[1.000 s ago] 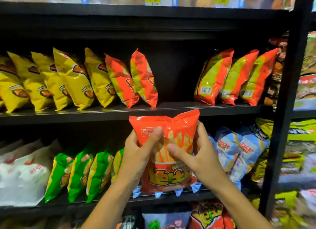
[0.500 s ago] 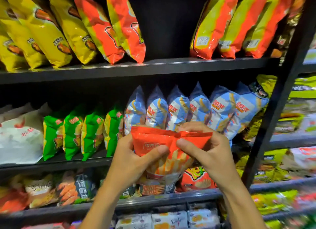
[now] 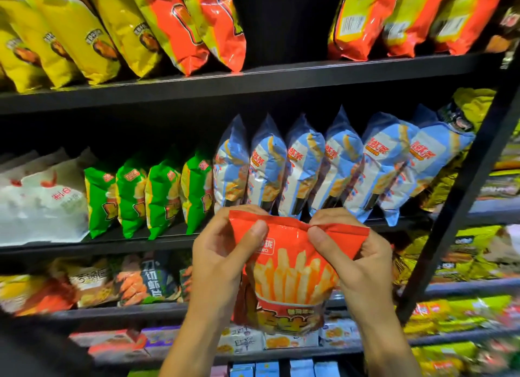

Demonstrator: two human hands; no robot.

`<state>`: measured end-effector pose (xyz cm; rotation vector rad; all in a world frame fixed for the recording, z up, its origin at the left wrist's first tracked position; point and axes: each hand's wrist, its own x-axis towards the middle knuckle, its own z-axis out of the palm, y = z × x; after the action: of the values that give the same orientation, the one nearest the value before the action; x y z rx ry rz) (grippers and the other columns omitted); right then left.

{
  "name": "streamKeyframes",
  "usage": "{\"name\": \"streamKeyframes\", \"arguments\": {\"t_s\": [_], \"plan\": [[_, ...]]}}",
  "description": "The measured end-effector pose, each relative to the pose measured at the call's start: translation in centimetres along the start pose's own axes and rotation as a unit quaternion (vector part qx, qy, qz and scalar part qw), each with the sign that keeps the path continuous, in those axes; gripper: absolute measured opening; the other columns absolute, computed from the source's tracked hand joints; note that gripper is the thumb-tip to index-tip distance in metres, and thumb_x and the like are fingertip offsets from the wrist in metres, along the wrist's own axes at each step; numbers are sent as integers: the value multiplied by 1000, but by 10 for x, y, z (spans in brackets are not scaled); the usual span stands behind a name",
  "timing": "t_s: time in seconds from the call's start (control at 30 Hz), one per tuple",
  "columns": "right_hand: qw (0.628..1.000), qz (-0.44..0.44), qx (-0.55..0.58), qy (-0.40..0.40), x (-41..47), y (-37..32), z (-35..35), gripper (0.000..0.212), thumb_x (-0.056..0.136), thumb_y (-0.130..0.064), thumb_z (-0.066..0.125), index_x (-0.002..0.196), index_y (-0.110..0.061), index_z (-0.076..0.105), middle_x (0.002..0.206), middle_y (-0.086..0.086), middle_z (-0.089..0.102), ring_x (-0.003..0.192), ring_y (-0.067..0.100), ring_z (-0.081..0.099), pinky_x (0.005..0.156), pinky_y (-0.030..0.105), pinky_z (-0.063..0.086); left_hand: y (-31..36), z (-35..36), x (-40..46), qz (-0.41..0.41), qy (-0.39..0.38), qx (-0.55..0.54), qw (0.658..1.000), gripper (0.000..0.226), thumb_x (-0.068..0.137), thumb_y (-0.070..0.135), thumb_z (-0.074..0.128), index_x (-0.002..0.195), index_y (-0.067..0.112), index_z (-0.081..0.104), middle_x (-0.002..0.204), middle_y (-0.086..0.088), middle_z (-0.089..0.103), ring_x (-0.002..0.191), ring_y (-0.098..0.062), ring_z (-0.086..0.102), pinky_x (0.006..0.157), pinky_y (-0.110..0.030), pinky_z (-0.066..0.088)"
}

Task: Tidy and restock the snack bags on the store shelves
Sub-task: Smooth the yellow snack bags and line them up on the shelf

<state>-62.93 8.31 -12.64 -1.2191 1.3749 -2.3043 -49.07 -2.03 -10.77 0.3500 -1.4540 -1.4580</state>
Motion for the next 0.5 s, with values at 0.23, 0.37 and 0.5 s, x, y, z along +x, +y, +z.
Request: {"name": "streamKeyframes", "arguments": {"t_s": [0.23,0.37,0.5], "plan": [[994,61,58,72,-19,-1,18,5,80,-19,81,80,-20,76,85,-2,74,82,13,71,74,23,56,-6,-5,-15,74,4,28,997,7,86,25,70,91,27,75,101,-4,75,100,-21,70,89,-26,52],[997,65,19,36,-25,0,18,4,84,-17,81,85,-19,77,90,3,75,86,17,73,75,24,56,-8,-14,-19,42,23,16,999,9,87,32,68,92,27,75,102,-4,74,100,-25,69,91,-37,53],[997,68,-2,19,-28,-1,17,13,87,-25,71,91,-28,82,100,-4,79,95,11,74,76,22,58,-10,-17,-19,-35,81,-48,995,5,89,26,77,90,22,74,91,-3,74,81,-15,69,70,-25,57]]}}
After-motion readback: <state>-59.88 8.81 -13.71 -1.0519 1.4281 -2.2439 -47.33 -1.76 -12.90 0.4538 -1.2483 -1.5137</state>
